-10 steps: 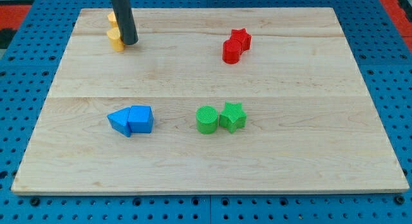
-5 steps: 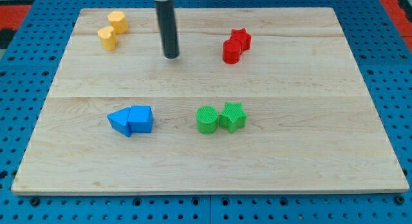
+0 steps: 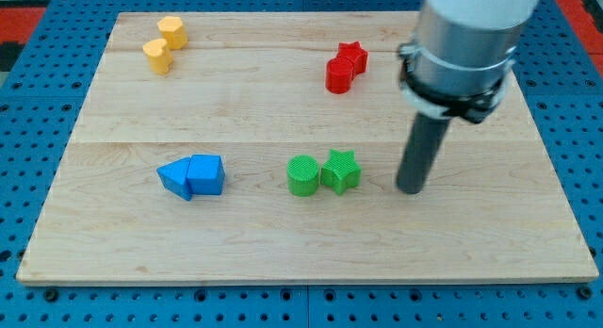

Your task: Push the green star near to the yellow blocks

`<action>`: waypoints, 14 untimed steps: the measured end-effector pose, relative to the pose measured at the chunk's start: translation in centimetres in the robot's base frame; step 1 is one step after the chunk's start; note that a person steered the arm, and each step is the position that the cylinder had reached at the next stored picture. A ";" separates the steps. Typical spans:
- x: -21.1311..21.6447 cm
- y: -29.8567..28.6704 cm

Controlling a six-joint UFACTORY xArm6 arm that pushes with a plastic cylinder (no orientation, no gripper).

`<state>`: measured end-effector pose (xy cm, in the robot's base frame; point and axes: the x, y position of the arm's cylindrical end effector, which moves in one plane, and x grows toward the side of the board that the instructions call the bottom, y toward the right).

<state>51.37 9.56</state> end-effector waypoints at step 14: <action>-22.4 -13.1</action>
<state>29.02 -3.56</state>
